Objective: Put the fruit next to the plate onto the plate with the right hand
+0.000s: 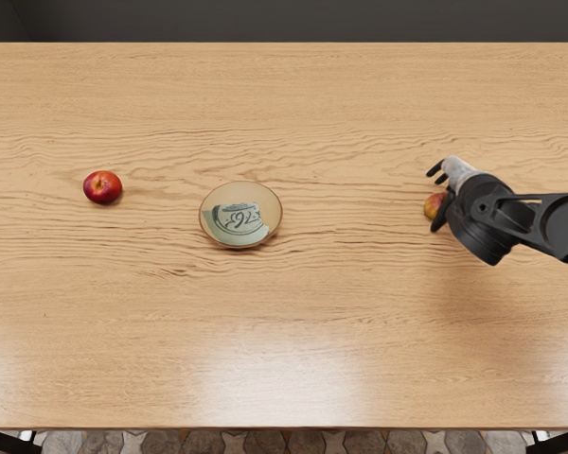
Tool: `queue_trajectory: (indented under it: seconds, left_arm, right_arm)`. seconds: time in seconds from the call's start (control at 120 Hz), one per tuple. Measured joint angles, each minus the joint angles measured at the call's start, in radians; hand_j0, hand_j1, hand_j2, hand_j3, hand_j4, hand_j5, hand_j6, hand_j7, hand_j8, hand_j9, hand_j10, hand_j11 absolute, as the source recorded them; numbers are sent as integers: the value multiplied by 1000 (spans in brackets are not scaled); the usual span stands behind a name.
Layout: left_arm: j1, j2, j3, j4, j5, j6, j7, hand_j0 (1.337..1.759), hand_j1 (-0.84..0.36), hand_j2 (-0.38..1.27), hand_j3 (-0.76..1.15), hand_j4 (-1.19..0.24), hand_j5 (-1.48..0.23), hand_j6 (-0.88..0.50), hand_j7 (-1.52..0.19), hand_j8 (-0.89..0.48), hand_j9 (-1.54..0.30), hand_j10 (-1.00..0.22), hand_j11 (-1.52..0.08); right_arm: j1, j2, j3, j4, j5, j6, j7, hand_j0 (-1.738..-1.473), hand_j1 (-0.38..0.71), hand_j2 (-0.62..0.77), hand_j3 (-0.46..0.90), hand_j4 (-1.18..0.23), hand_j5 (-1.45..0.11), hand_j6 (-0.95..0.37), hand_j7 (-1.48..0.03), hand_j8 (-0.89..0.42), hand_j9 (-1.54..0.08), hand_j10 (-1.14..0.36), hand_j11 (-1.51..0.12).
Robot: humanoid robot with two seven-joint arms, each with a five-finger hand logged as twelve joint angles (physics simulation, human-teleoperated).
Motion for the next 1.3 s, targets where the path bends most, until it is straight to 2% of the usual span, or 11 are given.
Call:
queue_trajectory:
  seconds: [0.25, 0.667, 0.7, 0.742, 0.775, 0.833, 0.908, 0.992, 1.117, 1.167, 1.3]
  left_arm:
    - [0, 0, 0, 0, 0, 0, 0, 1658, 336, 2, 0, -12, -15, -12, -15, -12, -15, -12, -15]
    - [0, 0, 0, 0, 0, 0, 0, 1658, 335, 2, 0, -12, -15, -12, -15, -12, -15, -12, -15]
    - [0, 0, 0, 0, 0, 0, 0, 1658, 336, 2, 0, -12, -15, -12, -15, -12, -15, -12, -15]
    - [0, 0, 0, 0, 0, 0, 0, 1658, 335, 2, 0, -12, -15, -12, -15, -12, -15, -12, -15]
    - [0, 0, 0, 0, 0, 0, 0, 1658, 335, 2, 0, -12, -15, -12, -15, -12, -15, -12, -15]
    - [0, 0, 0, 0, 0, 0, 0, 1658, 335, 2, 0, -12, -15, -12, -15, -12, -15, -12, -15]
    - [0, 0, 0, 0, 0, 0, 0, 1658, 335, 2, 0, -12, -15, -12, -15, -12, -15, -12, -15]
    - [0, 0, 0, 0, 0, 0, 0, 1658, 335, 2, 0, -12, -15, -12, -15, -12, -15, -12, -15]
    - [0, 0, 0, 0, 0, 0, 0, 1658, 336, 2, 0, -12, -15, -12, -15, -12, -15, -12, -15]
    - [0, 0, 0, 0, 0, 0, 0, 1658, 336, 2, 0, -12, -15, -12, -15, -12, -15, -12, -15]
    - [0, 0, 0, 0, 0, 0, 0, 1658, 336, 2, 0, -12, -15, -12, -15, -12, -15, -11, -15]
  right_arm:
    - [11, 2, 1, -5, 7, 3, 0, -1658, 22, -60, 0, -312, -404, -313, -403, -312, -404, -312, -404]
    - [18, -21, 1, 32, 14, 6, 0, -1658, -5, -56, 0, -289, -374, -290, -374, -289, -374, -289, -374]
    - [17, -22, 1, 32, 15, 6, 0, -1658, 29, -61, 0, -317, -411, -318, -411, -318, -411, -317, -411]
    - [17, -23, 1, 32, 26, 6, 0, -1658, 136, -79, 0, -406, -527, -407, -527, -407, -527, -406, -527]
    - [16, -23, 1, 32, 37, 6, 0, -1658, 211, -43, 0, -476, -620, -478, -618, -477, -619, -476, -619]
    - [16, -23, 1, 31, 47, 7, 0, -1656, 292, 98, -1, -578, -744, -527, -747, -420, -750, -556, -752]
    - [15, -27, 11, 30, 58, 6, 0, -1654, 310, 288, 1, -674, -858, -549, -866, -413, -871, -581, -875]
    - [10, -52, 73, 25, 88, 18, 0, -1655, 315, 485, 1, -732, -964, -592, -956, -456, -972, -624, -977]
    - [4, -121, 229, 18, 178, 139, 0, -1656, 318, 542, 0, -781, -1070, -574, -1038, -427, -1068, -615, -1068]
    - [-18, -153, 329, 0, 245, 255, 0, -1656, 326, 557, 1, -795, -1097, -557, -1059, -412, -1089, -607, -1090]
    - [-146, -200, 688, -97, 415, 673, 0, -1657, 347, 563, 1, -812, -1157, -515, -1095, -380, -1143, -571, -1142]
